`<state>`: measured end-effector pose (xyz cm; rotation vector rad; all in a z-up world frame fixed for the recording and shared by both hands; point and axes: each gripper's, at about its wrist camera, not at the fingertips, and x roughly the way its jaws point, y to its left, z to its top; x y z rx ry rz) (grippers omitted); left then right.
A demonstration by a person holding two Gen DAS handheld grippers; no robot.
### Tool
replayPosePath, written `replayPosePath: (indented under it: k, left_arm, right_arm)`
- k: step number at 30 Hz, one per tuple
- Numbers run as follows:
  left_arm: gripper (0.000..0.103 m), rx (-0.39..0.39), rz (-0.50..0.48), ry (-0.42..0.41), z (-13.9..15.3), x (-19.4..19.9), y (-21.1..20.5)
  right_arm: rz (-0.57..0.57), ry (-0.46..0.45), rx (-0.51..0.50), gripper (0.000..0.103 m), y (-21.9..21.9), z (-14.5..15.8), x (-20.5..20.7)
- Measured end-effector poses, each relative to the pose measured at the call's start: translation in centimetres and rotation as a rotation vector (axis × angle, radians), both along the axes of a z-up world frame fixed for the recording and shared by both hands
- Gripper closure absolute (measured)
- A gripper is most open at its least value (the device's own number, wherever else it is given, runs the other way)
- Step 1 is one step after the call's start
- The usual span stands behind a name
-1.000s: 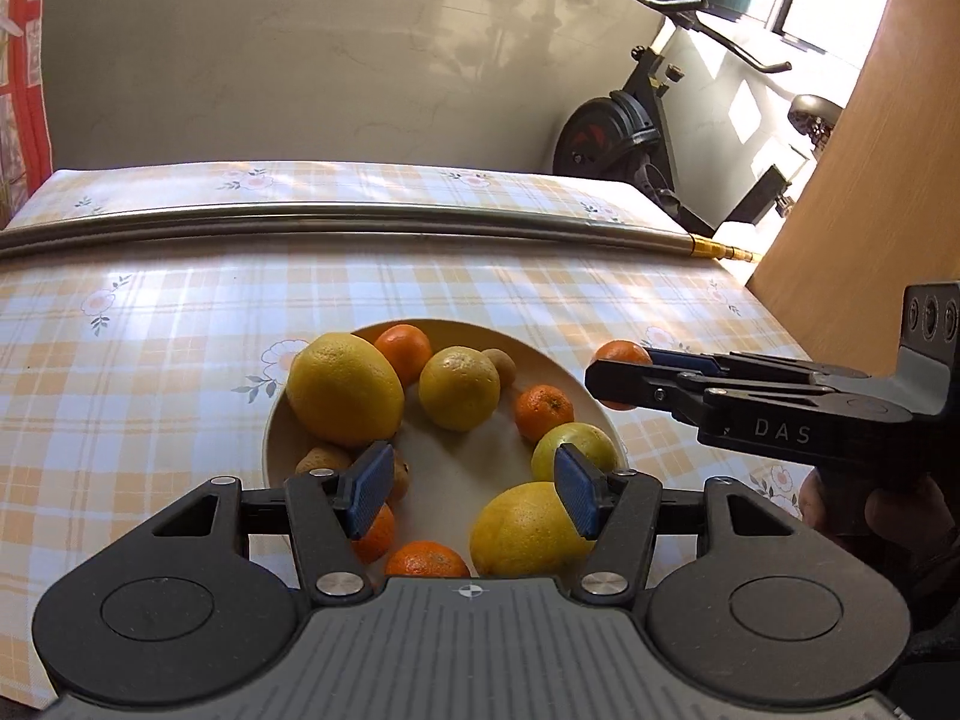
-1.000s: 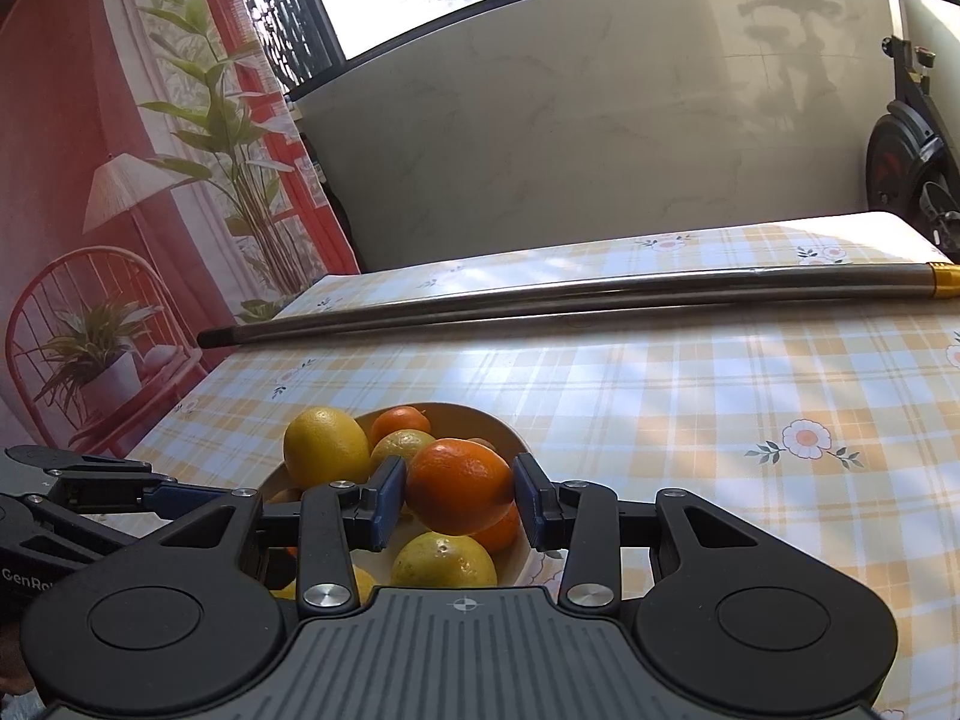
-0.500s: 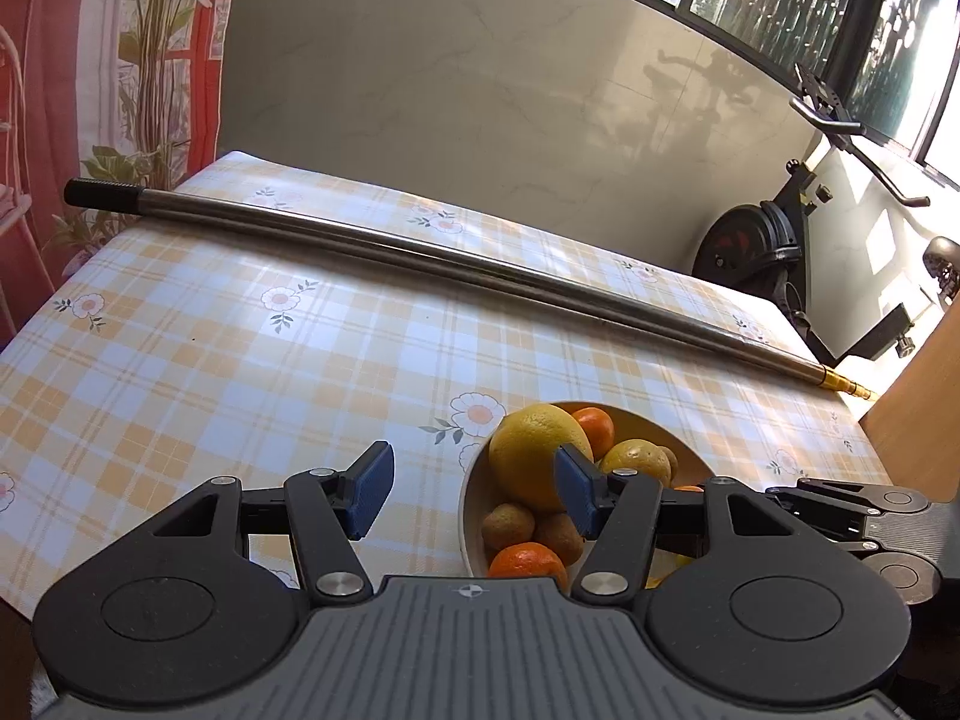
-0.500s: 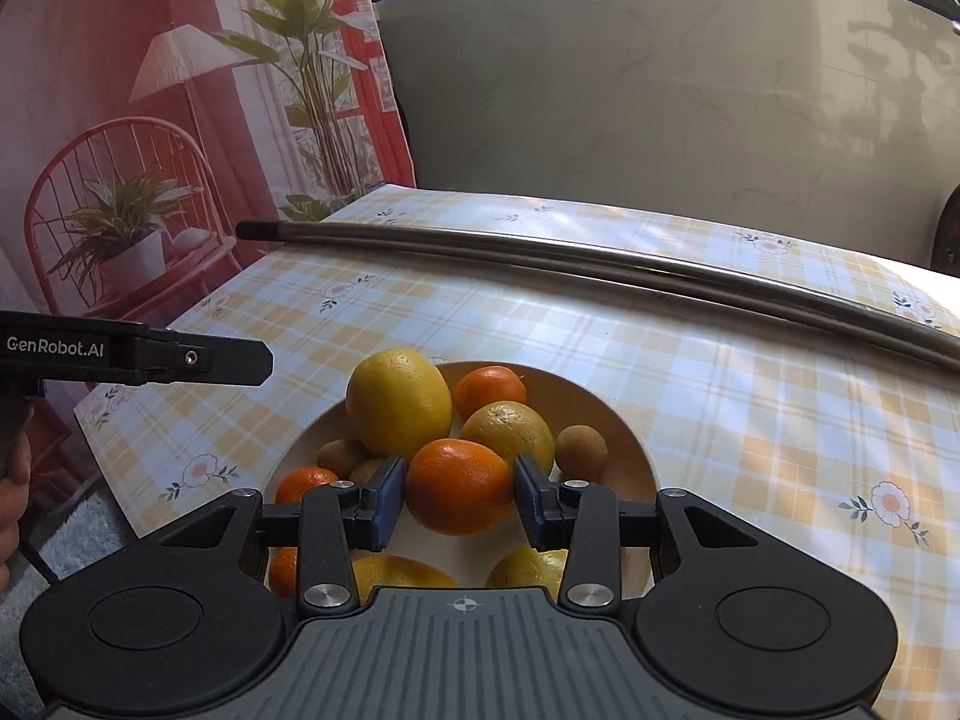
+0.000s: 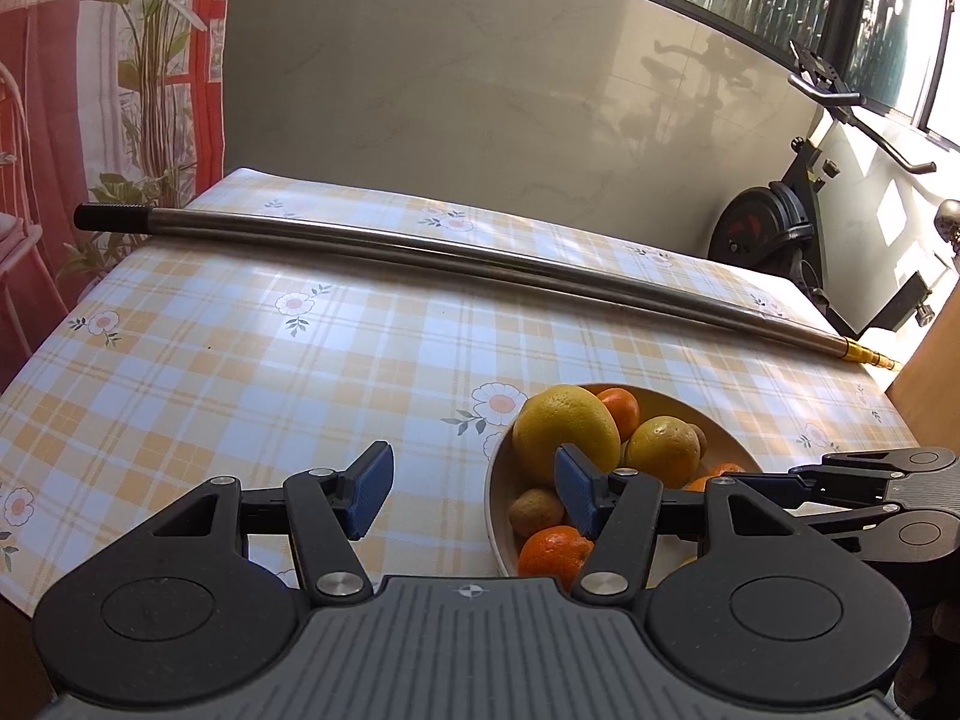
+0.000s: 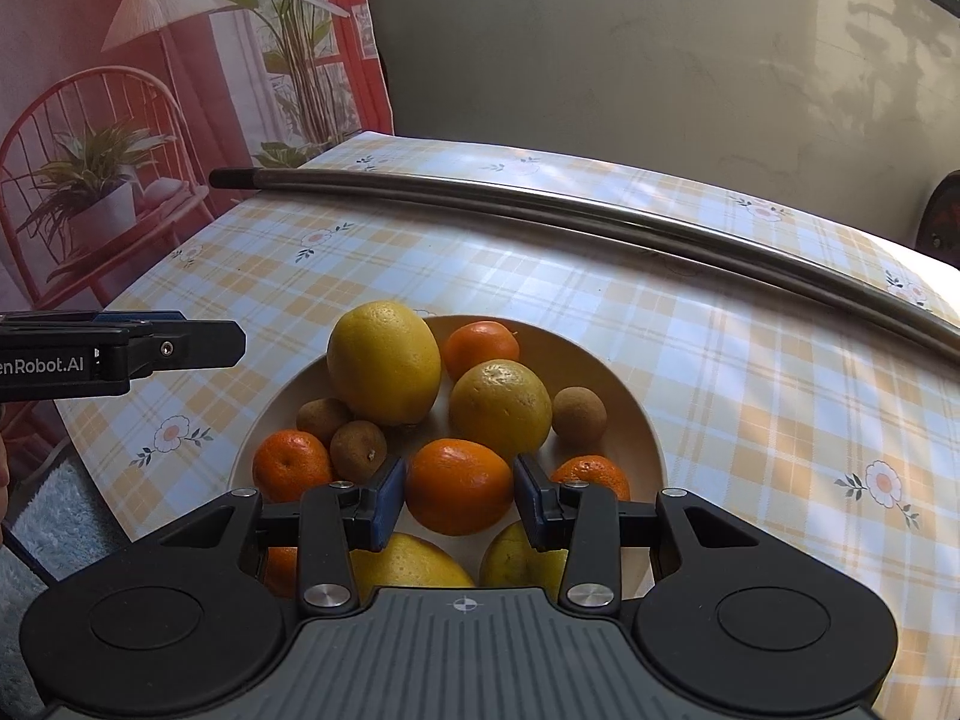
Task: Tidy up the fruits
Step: 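Lower the mandarin into the plate and open the right tool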
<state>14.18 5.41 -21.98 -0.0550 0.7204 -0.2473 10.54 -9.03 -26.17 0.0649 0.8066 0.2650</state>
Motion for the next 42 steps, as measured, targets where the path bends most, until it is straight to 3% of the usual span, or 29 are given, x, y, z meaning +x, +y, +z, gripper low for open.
replayPosePath:
  k: [24,38,42]
  left_arm:
    - [0.041,0.007,-0.007,0.013,-0.3,-0.1,0.2]
    - [0.033,-0.010,-0.004,0.016,-0.1,-0.2,0.4]
    - [0.029,-0.029,-0.017,0.019,0.0,-0.2,0.4]
  right_arm:
    - [-0.037,-0.037,-0.001,0.062,-0.8,1.2,-1.0]
    - [-0.078,-0.043,0.020,0.009,-1.8,2.0,-1.5]
    - [-0.076,-0.034,0.030,0.004,-1.9,2.0,-1.5]
